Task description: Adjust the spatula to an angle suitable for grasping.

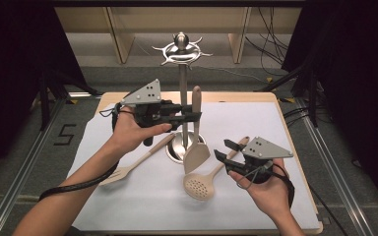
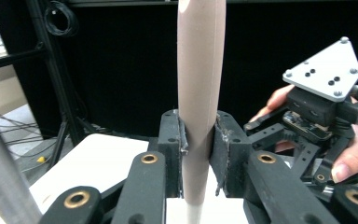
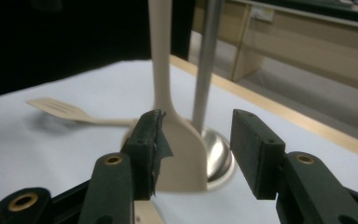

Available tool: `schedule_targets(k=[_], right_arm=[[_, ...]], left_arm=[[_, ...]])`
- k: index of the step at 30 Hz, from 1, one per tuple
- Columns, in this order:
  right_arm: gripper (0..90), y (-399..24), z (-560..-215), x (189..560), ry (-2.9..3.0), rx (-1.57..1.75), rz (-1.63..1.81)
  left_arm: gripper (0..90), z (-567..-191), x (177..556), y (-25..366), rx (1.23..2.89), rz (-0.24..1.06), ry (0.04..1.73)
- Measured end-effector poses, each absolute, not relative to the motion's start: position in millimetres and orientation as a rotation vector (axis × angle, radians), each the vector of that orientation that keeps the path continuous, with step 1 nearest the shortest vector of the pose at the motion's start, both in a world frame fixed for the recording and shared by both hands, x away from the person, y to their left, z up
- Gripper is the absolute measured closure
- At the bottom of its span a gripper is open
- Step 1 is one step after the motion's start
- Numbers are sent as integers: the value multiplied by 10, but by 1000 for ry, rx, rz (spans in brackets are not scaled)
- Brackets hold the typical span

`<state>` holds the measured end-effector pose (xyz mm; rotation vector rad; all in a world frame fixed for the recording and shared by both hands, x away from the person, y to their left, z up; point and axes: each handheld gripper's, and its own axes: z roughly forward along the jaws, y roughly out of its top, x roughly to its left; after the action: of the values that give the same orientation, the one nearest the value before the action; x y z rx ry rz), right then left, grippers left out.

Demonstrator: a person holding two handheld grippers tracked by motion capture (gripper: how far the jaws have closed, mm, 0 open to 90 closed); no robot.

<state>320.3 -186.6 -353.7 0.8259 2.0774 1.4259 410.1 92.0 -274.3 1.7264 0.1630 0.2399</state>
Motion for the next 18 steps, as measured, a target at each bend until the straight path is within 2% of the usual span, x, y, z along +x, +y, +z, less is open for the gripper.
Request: schedule_targets(k=[7, 12, 17, 18], right_arm=[[550, -1728, -3373, 3397, 2107, 642, 1619], [564, -1622, -3315, 3503, 2170, 565, 1692], [670, -1539, -3291, 3565, 2240, 501, 1745], [691, -1529, -3290, 3576, 2249, 492, 1745]], left_arm=[[746, -2742, 4074, 932, 1723, 199, 147], [746, -2752, 4078, 955, 1735, 190, 78], [745, -2756, 4059, 960, 1731, 155, 40], [745, -2779, 3988, 953, 1723, 70, 117]])
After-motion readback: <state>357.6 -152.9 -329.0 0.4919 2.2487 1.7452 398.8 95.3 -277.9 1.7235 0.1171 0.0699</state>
